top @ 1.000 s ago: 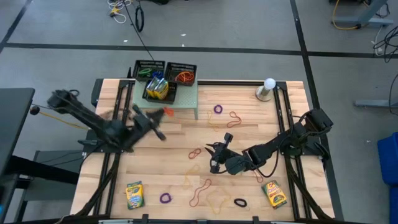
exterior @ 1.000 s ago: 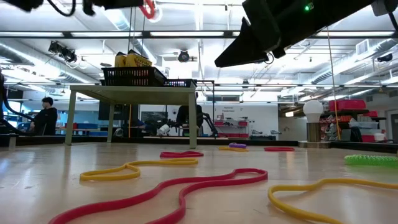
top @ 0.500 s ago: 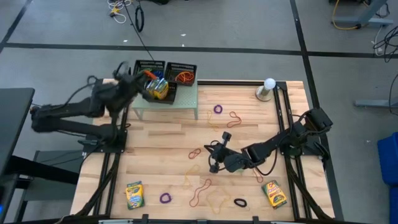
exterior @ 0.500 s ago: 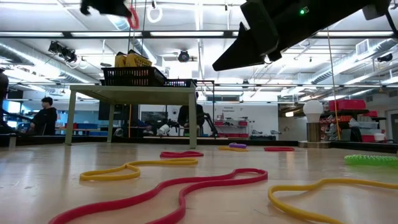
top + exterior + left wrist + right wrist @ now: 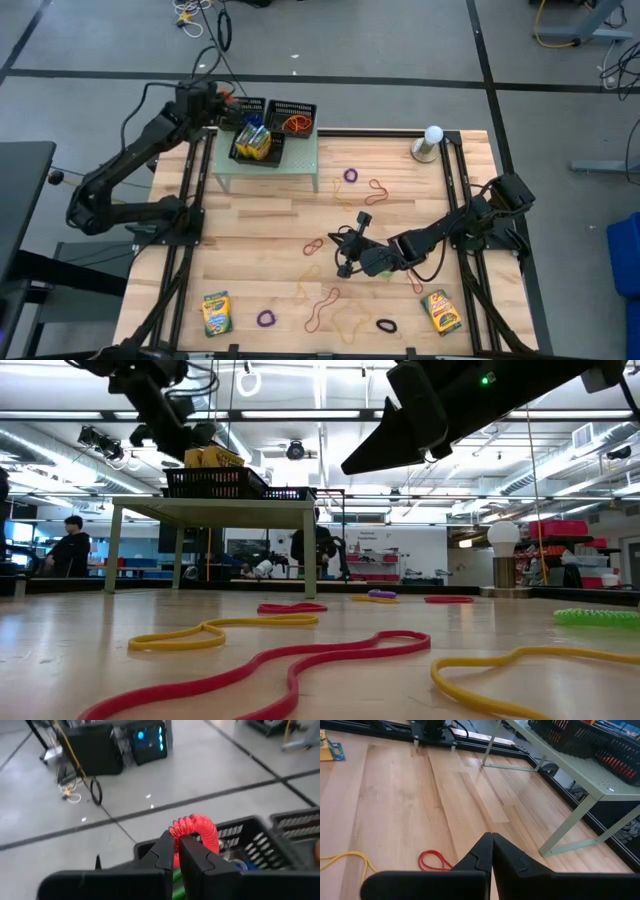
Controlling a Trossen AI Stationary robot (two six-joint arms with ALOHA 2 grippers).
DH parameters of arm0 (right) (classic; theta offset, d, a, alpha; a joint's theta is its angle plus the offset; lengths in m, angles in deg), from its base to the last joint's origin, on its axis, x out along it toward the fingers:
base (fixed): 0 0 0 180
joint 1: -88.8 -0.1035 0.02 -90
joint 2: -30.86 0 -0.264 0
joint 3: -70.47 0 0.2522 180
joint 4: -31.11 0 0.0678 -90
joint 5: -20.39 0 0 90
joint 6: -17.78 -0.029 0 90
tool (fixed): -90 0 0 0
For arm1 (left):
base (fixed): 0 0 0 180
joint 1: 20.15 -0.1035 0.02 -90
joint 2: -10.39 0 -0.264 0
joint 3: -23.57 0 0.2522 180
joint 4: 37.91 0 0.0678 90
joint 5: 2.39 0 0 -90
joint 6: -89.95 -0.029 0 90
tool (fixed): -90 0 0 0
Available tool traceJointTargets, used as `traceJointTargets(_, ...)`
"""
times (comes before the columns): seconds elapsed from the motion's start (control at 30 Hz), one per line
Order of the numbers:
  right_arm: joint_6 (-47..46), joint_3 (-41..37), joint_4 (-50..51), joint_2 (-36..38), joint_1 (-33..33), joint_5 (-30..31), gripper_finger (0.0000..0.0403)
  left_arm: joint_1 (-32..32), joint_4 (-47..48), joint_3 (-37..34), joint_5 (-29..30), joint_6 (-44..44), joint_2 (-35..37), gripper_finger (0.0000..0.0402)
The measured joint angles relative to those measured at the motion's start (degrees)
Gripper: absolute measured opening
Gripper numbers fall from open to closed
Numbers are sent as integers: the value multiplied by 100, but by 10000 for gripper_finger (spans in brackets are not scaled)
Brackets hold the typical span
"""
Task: Pick & Place Office Desk Supplies
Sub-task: Put the orange spring rubberband into the top left black bin
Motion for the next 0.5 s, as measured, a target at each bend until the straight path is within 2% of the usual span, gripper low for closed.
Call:
traceJointTargets(0.17, 16, -1, -2, 1, 0, 1, 11, -136, 330, 0, -466, 8, -143, 47)
traceJointTargets(0.5, 11, 0, -4, 2, 0, 1, 11, -132, 685, 0, -483, 19, -135, 65)
